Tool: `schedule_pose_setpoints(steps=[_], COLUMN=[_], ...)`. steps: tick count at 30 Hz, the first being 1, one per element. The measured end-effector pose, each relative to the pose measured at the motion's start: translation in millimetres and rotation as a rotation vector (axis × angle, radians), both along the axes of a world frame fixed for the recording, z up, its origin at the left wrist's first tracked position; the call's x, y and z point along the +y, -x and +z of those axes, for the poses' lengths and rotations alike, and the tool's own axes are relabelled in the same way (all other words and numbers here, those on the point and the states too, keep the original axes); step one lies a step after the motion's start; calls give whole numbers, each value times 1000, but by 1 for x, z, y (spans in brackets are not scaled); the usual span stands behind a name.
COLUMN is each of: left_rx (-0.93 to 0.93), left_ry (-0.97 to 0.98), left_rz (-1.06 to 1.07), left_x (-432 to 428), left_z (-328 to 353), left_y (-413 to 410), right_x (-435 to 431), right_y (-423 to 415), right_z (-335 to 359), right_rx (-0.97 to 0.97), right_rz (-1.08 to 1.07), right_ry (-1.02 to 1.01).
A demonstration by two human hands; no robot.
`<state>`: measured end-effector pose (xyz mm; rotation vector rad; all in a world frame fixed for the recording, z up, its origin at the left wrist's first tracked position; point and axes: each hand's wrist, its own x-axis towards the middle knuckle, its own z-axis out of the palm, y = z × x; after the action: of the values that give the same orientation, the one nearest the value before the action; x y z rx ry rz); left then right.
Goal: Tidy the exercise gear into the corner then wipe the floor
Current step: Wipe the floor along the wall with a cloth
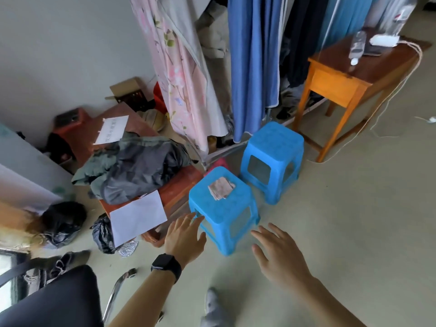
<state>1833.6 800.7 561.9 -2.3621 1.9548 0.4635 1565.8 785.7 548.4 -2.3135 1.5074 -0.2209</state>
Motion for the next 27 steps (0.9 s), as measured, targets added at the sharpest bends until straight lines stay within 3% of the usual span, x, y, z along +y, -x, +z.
schedule_pose_setpoints(steps=[12,19,23,27], left_rx=[28,17,134,183], left_ry=[-322,-79,54,18], left_rz=[-223,-418,-264,-130], left_x=[-247,-328,-345,-351], left_z=[-213,-328,-359,-372], left_y=[-74,-85,-89,-88], right_x=[-199,-246,-239,-238], right_y=[-126,-172,-174,-172], right_z=[-232,-335,-364,-370], right_rx=[149,158,171,171], right_rz=[-134,-238,-254,-230], right_ry=[-248,-281,-327,-372])
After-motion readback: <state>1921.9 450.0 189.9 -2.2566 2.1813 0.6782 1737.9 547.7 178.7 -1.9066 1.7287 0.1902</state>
